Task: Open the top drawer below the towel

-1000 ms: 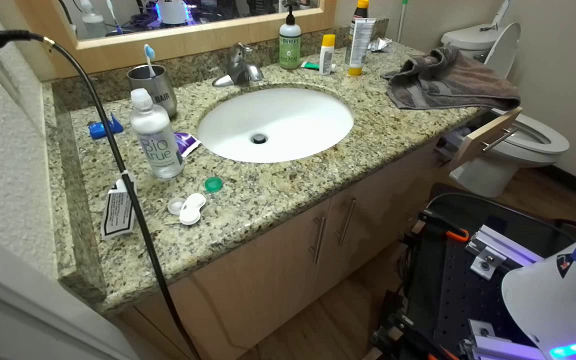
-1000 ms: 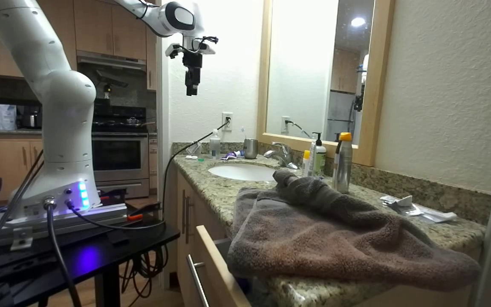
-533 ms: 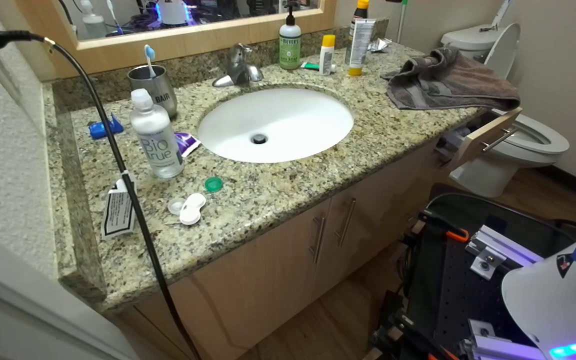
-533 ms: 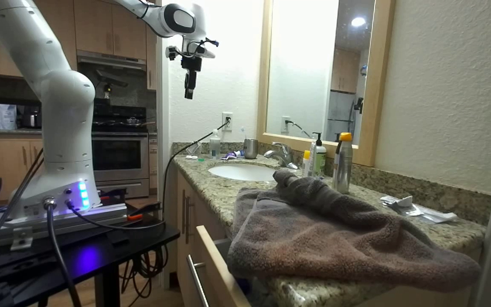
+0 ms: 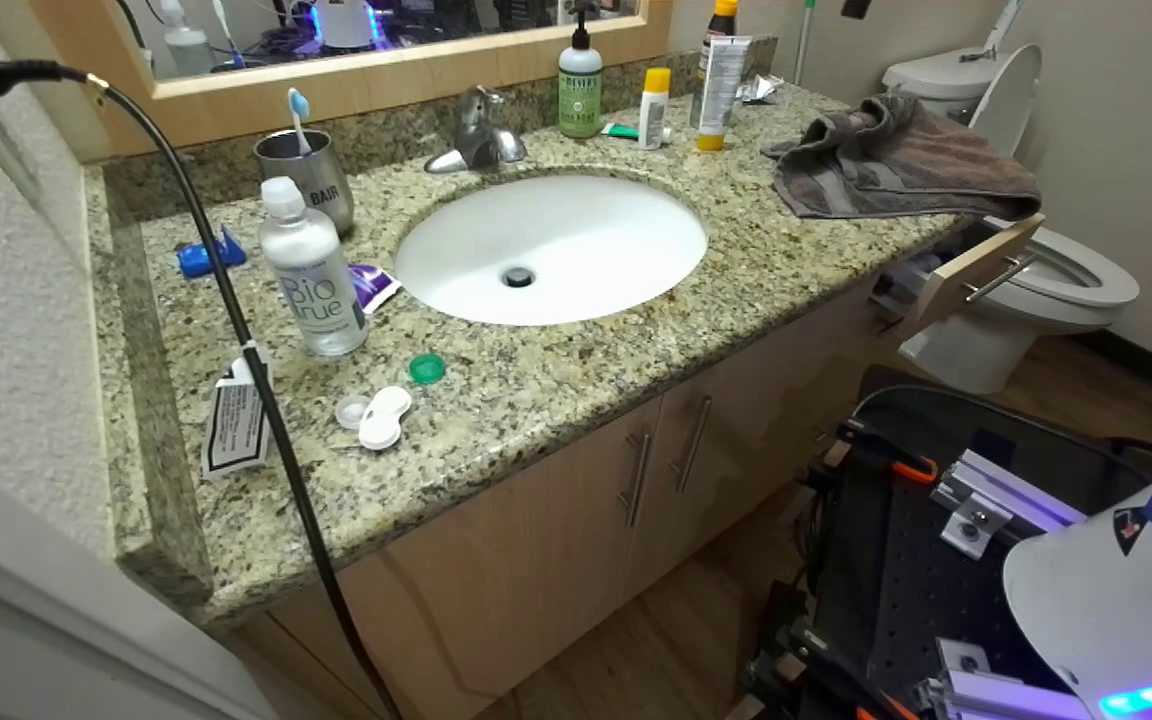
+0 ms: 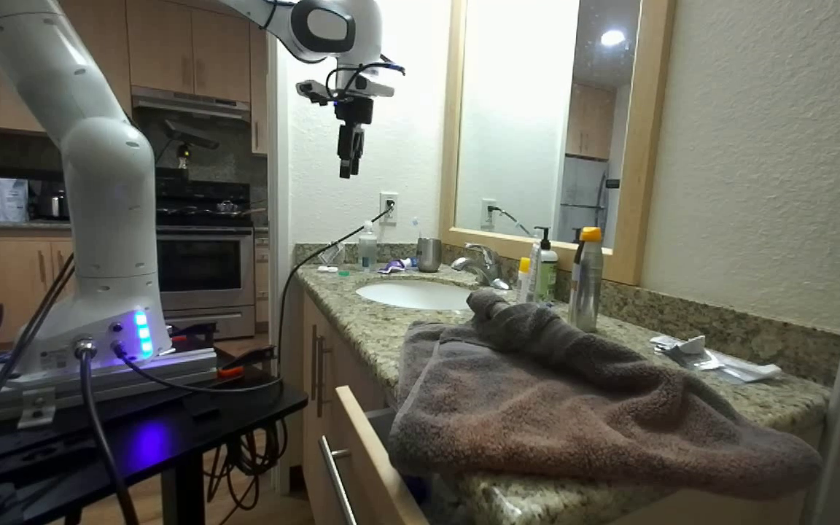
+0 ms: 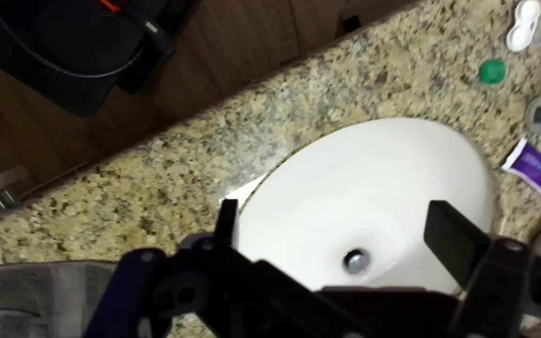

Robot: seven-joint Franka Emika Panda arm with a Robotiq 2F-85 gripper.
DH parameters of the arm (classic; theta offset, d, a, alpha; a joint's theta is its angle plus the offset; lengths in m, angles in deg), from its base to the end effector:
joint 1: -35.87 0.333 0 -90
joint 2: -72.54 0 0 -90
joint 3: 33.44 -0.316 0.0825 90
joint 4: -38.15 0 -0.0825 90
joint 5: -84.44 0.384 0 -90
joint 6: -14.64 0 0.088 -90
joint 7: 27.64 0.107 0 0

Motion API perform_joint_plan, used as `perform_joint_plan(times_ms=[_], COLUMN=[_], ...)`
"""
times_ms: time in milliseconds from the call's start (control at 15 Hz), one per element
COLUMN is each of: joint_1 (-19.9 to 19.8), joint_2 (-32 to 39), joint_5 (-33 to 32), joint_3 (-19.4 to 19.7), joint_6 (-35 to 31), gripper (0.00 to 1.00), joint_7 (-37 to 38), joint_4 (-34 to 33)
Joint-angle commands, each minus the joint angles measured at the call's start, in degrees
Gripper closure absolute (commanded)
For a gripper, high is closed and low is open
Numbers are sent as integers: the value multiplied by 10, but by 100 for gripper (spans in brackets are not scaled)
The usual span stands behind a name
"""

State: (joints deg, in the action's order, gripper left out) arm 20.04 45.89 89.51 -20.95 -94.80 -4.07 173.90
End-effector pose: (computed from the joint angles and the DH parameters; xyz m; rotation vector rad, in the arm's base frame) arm 0.3629 -0.1956 0.4945 -2.6580 1.3047 -0.0006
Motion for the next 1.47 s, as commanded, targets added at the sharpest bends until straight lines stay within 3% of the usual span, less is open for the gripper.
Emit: perform_joint_plan(times_ms=[0,267,667,867,1133,1400], joint_1=[-69,-122,-123,-132,-179,-239], joint_2=[11,42,42,61,110,175], joint_5=[1,11,8,-7,-44,-104], joint_3=[52,85,83,76,117,148], joint_6=[-48,-100,-79,-122,-177,-190], gripper=[0,0,0,0,0,0], joint_7=[-1,46,33,67,95,121], joint_4=[31,54,40,49,53,40])
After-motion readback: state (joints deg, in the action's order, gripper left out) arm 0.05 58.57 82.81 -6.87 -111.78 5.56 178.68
